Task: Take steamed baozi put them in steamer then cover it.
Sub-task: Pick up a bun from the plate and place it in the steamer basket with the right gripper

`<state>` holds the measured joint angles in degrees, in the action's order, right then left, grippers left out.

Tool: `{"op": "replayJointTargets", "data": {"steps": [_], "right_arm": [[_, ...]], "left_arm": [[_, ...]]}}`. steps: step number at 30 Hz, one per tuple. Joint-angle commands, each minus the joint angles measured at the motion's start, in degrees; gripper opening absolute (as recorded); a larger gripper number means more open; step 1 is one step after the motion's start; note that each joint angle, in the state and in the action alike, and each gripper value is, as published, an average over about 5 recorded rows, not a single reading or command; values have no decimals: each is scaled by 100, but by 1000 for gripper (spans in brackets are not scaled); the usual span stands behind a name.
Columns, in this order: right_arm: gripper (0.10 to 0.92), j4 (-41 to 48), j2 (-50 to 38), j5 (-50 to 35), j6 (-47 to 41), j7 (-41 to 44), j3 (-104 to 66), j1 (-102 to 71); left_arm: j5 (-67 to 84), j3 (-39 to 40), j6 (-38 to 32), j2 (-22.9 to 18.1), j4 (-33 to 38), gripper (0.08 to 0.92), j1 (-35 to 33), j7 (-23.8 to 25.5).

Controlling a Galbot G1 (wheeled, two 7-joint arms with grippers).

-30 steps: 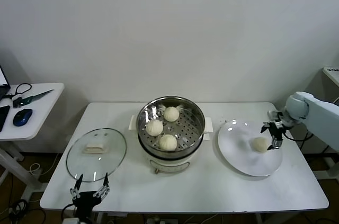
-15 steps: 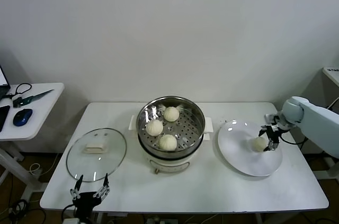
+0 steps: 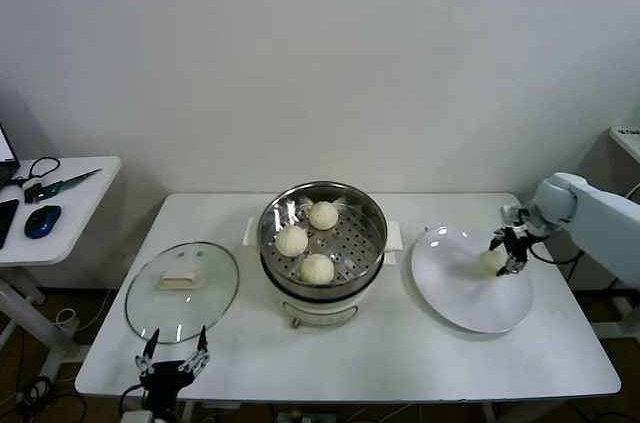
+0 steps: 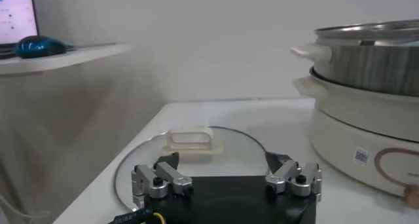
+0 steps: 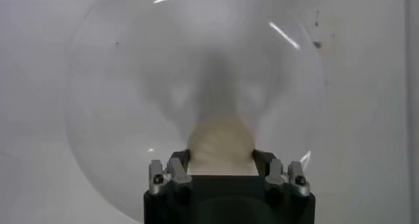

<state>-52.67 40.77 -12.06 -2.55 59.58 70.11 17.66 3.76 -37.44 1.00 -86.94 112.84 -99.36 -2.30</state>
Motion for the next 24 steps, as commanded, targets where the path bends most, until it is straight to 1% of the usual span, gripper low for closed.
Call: {"op": "replayJointTargets", "data": {"steps": [1,4,7,12,14,17,24], "right_arm": [[662,-1861,163,-2266,-636,18,2816,3566],[662,-2594,456,-3002,-978,-115,3216,4446],[662,-3239,782,-3704,-1359,-373,3198,4843],[662,-3817,1323,-4264,-1928,-996,2722,4513],[662,-3816,1582,-4311,-2144,-1226,2522,4176],[662,-3575,1959,-4162,-2316,-1413,2325,3649],[662,-2836,2411,-3598,-2407,-1505,2182,2799]], "left_arm": [[-5,-4,2,-1,11,823,-6,2],[-5,10,16,7,22,823,6,6],[-5,19,26,22,30,823,19,7],[-7,59,33,23,70,823,42,9],[-8,75,29,23,84,823,49,9],[-7,85,17,28,97,823,44,8],[1,71,12,51,94,823,27,7]]}}
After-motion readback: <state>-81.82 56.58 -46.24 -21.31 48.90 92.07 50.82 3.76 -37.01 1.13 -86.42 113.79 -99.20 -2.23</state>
